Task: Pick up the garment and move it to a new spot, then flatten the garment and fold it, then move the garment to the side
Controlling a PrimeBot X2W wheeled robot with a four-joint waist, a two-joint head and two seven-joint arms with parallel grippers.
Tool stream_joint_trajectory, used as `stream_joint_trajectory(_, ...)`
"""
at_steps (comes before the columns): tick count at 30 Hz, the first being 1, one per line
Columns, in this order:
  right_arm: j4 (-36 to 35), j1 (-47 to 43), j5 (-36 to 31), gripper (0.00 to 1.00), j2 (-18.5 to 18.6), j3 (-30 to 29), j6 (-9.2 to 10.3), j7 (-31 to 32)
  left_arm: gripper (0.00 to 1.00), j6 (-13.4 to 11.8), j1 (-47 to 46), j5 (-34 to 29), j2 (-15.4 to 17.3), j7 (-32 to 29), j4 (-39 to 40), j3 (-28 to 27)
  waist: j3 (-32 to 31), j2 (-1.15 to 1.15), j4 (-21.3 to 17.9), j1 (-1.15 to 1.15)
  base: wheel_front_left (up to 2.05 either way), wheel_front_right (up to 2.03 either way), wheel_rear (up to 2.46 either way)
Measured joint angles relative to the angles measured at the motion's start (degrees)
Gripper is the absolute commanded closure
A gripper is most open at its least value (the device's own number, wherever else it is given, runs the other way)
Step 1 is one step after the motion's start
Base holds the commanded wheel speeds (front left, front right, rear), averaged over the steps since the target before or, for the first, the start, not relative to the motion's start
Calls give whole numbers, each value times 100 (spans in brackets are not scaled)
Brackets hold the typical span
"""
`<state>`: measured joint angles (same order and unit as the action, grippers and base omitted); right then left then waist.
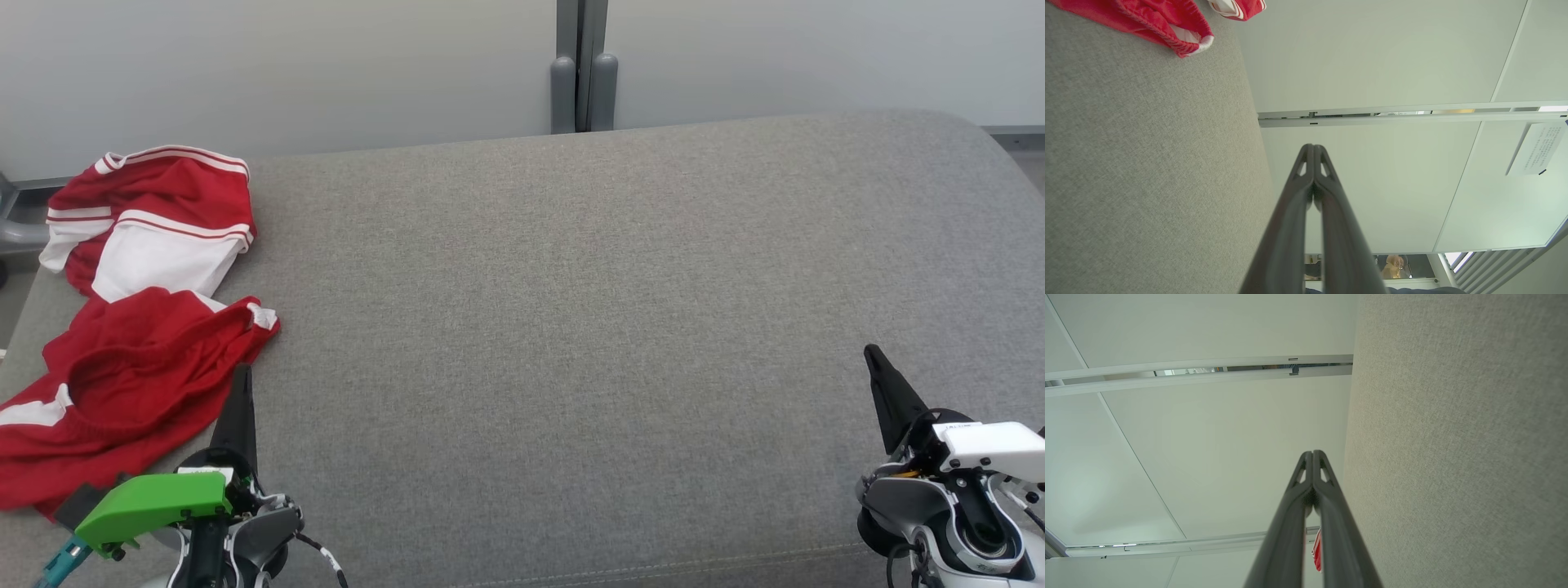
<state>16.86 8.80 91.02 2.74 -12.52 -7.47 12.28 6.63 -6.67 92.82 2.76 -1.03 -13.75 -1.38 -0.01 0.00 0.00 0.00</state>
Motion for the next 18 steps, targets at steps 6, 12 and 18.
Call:
stream_joint_trajectory(6,0,0,0,100,0,0,0,0,100,0,0,0,0,0,0,0,0,0,0,0,0,0,0)
stream_joint_trajectory(12,0,0,0,100,0,0,0,0,100,0,0,0,0,0,0,0,0,0,0,0,0,0,0)
stream_joint_trajectory(18,0,0,0,100,0,0,0,0,100,0,0,0,0,0,0,0,0,0,0,0,0,0,0)
